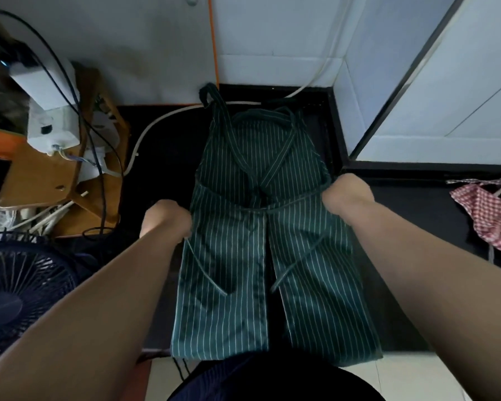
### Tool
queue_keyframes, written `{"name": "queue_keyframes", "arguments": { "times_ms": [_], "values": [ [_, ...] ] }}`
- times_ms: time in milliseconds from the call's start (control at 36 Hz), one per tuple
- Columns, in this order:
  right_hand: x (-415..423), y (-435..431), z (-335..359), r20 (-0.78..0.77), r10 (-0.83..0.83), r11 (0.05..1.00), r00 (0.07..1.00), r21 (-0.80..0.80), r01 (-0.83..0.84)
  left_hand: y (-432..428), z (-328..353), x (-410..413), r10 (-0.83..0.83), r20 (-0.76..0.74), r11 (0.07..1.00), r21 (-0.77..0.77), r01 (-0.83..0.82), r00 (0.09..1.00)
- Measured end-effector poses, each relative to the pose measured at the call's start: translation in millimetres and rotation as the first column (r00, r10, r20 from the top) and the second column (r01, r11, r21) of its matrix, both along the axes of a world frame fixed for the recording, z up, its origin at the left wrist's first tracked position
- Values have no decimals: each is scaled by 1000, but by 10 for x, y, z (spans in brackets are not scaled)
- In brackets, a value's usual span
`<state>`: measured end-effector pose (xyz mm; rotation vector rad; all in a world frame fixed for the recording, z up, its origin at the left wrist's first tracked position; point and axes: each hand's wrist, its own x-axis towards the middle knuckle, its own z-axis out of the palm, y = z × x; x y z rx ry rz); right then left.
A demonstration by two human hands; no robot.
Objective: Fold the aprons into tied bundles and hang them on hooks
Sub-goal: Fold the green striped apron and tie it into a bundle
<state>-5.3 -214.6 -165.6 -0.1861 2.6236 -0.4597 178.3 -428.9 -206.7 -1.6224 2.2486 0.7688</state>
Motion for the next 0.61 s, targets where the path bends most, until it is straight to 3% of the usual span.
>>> {"name": "queue_keyframes", "arguments": {
  "times_ms": [139, 222, 306, 389, 444, 528, 611],
  "values": [
    [-24, 135, 22, -228, -182, 980, 957, -117, 158, -6, 37, -104, 25, 34, 998, -56, -23, 999],
    [34, 212, -87, -340, -84, 994, 937, 40, 104, 44, 2, -104, 19, 88, 995, -103, -10, 996],
    [80, 313, -247, -237, -86, 975, 968, 180, 131, 72, -44, -34, -15, 179, 987, -152, 43, 984],
    [111, 361, -346, -4, -237, 962, 972, 139, 235, 27, -83, 42, -13, 166, 998, -51, 22, 986],
    [123, 363, -388, 93, -233, 970, 968, 94, 225, 26, -77, 62, 22, 106, 1000, 6, -23, 994],
    [78, 300, -401, 99, -199, 979, 975, 55, 195, 77, -71, 64, 0, 15, 996, -89, 1, 1000],
    [45, 180, -337, 75, -150, 984, 986, -83, 156, 116, -89, 4, -174, -107, 982, -92, 164, 979]
  ]
}}
